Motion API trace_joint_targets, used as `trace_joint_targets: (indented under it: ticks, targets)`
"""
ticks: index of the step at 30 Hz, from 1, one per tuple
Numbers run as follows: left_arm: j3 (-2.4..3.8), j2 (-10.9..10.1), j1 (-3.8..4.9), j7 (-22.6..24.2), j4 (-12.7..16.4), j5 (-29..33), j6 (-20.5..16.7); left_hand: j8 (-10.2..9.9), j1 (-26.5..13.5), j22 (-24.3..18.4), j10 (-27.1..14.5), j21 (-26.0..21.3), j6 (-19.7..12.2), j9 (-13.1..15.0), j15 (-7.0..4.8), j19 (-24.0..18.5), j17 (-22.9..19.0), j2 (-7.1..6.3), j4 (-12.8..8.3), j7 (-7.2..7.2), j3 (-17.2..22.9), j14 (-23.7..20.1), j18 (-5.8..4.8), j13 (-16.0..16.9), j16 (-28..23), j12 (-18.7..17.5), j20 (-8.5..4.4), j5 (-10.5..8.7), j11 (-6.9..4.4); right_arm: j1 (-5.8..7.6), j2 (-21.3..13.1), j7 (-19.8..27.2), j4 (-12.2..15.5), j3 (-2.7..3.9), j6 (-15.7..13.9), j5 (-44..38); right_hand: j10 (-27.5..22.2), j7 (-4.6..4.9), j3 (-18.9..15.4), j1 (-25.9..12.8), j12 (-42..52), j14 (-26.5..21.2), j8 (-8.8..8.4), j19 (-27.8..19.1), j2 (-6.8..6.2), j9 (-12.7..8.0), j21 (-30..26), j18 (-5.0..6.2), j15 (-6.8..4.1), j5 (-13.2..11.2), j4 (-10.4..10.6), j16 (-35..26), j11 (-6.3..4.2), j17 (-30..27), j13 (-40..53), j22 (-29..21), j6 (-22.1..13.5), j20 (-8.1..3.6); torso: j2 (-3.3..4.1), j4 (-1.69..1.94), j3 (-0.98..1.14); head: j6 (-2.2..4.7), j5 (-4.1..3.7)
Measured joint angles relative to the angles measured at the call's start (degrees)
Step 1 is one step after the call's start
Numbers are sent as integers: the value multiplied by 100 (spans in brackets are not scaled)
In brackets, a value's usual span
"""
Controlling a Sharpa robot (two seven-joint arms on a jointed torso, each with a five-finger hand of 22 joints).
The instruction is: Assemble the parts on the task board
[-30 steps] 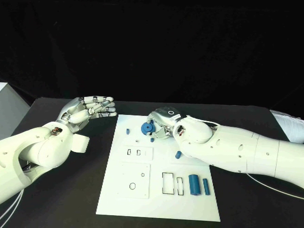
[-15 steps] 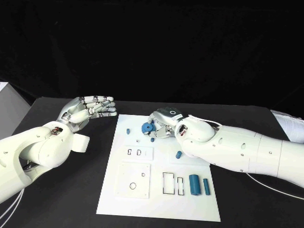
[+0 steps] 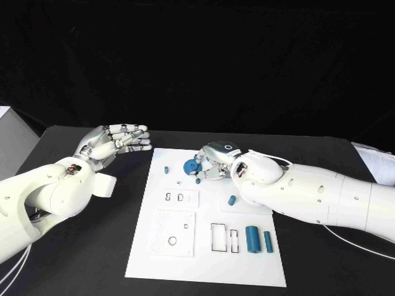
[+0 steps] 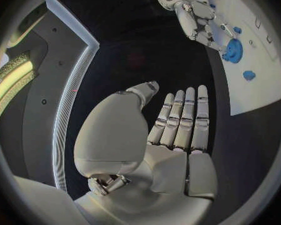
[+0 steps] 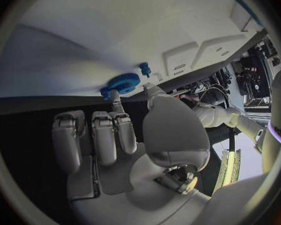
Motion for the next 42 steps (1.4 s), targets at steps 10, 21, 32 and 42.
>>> trace_joint_targets:
  ticks: [10, 21, 32, 42]
  targets:
    - [0, -10, 0, -8, -1, -1, -1, 0, 0, 1, 0, 1, 0, 0, 0, 0, 0, 0, 0, 0, 0, 0, -1, 0, 0, 0, 0, 0, 0, -13, -183, 35, 220, -2, 7, 82, 0, -20, 34, -20, 0, 0, 12, 0, 21, 1, 29, 0, 0, 78, -1, 0, 0, 0, -1, -1, 20, 0, -1, -1, 1, -10, 2]
    - [0, -16, 0, -12, -17, -3, -2, 0, 0, -4, 0, 1, 0, -1, 0, 0, 1, 0, 0, 0, 0, 0, 0, 0, 0, 0, 0, 0, 0, -39, -572, 119, 592, 19, -404, 182, 0, -20, 199, 4, 0, 0, 12, 0, 41, -15, 46, 0, 0, 287, -28, 0, 0, 0, -2, -1, 20, 0, -7, -4, 3, -8, -3]
    - [0, -15, -1, -16, -65, -3, -3, 0, 0, -3, 0, 1, 0, -1, 0, 0, 1, 0, 0, 0, 0, 0, 0, 0, 0, 0, 0, 0, 0, 190, -1438, 875, 1126, 122, -1097, 1898, 17, 46, 609, 919, -145, 0, -45, 0, -239, -81, -215, 0, 0, -115, -163, 0, 17, 0, -3, -2, -92, -1, -29, -75, 32, 35, -21]
    - [0, 122, -4, -17, -108, -4, 4, 0, 0, -19, 0, -21, 0, 5, 0, 15, -12, 0, -2, 0, 2, 0, 0, 0, -22, 0, 15, 0, 0, 214, -2108, 1588, 975, 119, -801, 2644, -13, 47, 854, 1703, -545, 0, -45, 0, -585, -110, -310, 0, 0, -336, -511, 0, 47, 0, -4, 2, -92, -1, -66, -145, 79, 65, -116]
